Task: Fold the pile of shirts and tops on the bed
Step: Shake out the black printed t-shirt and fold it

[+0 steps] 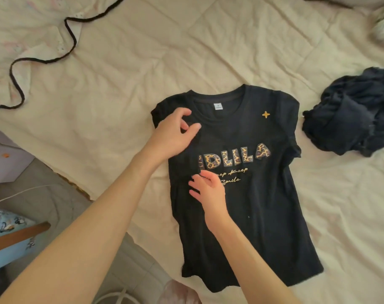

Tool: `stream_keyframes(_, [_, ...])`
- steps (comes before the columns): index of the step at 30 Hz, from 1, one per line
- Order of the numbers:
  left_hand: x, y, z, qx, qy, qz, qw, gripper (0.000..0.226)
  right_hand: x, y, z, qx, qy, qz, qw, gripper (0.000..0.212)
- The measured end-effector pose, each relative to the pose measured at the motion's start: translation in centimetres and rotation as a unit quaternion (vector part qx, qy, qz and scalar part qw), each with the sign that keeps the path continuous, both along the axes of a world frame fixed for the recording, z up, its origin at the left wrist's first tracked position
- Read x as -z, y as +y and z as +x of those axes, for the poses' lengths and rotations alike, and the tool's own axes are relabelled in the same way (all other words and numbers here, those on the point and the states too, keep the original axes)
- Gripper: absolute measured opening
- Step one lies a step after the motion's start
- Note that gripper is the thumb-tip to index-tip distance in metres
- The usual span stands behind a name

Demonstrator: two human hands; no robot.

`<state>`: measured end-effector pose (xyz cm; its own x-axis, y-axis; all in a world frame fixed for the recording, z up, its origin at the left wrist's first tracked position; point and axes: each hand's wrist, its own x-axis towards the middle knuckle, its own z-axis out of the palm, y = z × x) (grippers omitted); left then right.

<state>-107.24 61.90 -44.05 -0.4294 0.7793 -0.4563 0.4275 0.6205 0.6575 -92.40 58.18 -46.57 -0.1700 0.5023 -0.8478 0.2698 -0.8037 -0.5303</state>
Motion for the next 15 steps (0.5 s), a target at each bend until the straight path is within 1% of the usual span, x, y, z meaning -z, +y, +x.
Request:
stream_keyframes(2, [1.2,-0.9,1.4,0.032,0.085,0.018,0.996,0.048,0.2,0.5,2.3,-0.025,-0.037,0.027,0.999,0.027])
stream_keyframes(4, [2.4,-2.8,2.4,0.079,0.161,0.027,0.983,0.051,0.1,1.1,5.0,-0.044,-0.088,0.098,0.990,0.018])
stream_keyframes(6, [3.8,-5.0,3.1,0.153,0.209,-0.039,0.965,0.054,0.1,1.9,8.1,-0.059,-0.156,0.177,0.970,0.014])
stream_keyframes(8, [5.0,-6.9,3.7,0.217,0.252,-0.135,0.933,0.056,-0.3,3.0,10.9,-0.062,-0.226,0.233,0.944,0.013])
stream_keyframes(9, [5.4,-7.4,4.1,0.233,0.269,-0.167,0.919,0.057,-0.4,3.8,12.3,-0.058,-0.256,0.253,0.931,0.014])
stream_keyframes(10, [5.5,-7.6,4.5,0.234,0.281,-0.182,0.913,0.057,-0.4,4.8,13.6,-0.048,-0.282,0.263,0.921,0.015])
stream_keyframes(11, [5.4,-7.4,5.0,0.223,0.288,-0.180,0.913,0.057,-0.2,6.1,14.9,-0.034,-0.296,0.261,0.918,0.018])
stream_keyframes(12, [5.1,-6.9,5.6,0.209,0.291,-0.168,0.919,0.057,0.1,7.5,16.0,-0.011,-0.293,0.243,0.925,0.021])
stream_keyframes(14, [4.8,-5.7,7.4,0.199,0.287,-0.126,0.929,0.057,0.9,10.4,17.6,0.046,-0.239,0.162,0.956,0.031])
stream_keyframes(15, [4.7,-5.0,8.7,0.214,0.279,-0.109,0.930,0.057,1.2,11.8,17.8,0.054,-0.208,0.121,0.969,0.037])
